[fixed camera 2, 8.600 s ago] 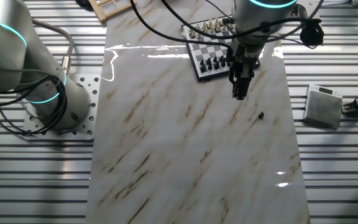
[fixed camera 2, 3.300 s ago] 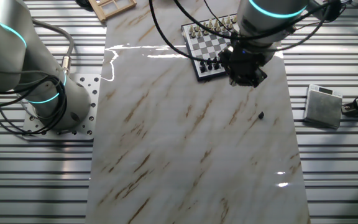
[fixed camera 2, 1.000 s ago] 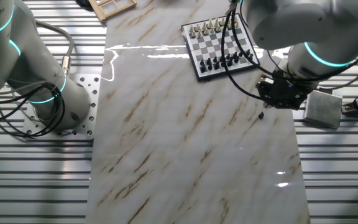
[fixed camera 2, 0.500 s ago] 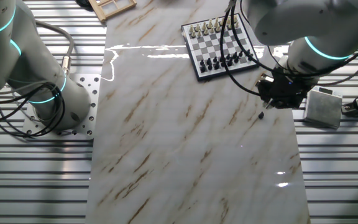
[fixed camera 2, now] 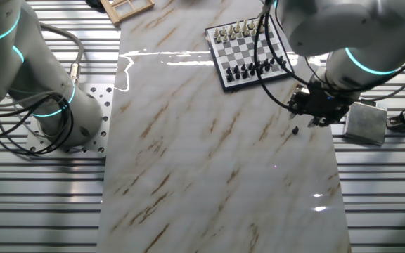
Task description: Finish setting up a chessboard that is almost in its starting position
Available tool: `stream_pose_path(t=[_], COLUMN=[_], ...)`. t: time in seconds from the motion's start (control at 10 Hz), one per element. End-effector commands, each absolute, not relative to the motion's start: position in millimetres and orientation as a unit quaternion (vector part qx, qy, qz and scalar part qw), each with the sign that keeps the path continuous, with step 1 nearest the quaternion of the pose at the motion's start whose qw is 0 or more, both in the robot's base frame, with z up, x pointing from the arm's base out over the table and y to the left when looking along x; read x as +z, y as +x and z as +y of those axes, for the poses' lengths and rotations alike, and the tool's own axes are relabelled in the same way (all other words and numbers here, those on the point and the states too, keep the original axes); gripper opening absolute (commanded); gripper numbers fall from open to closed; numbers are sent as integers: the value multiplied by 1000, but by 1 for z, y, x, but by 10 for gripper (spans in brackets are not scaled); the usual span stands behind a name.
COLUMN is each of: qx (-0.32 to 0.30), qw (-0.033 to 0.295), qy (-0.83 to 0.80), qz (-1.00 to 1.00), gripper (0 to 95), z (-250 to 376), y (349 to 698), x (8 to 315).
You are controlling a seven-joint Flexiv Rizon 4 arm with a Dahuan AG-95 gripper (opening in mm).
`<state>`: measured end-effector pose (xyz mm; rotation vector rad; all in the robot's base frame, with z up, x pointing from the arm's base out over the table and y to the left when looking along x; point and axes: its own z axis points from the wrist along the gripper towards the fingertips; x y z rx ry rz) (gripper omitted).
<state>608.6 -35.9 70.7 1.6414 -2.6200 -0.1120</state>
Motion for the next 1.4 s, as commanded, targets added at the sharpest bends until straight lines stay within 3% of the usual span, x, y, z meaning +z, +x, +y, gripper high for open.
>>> stream_pose_path(t=[0.1,0.3,0.4,1.4], qx=[-36,-38,-40,-42], qw=[24,22,21,19], qy=[541,552,555,575], qz=[-840,-833,-831,-817], gripper=[380,380,190,190], z=[-40,-43,-44,-38], y=[612,614,615,614], x=[62,54,52,36])
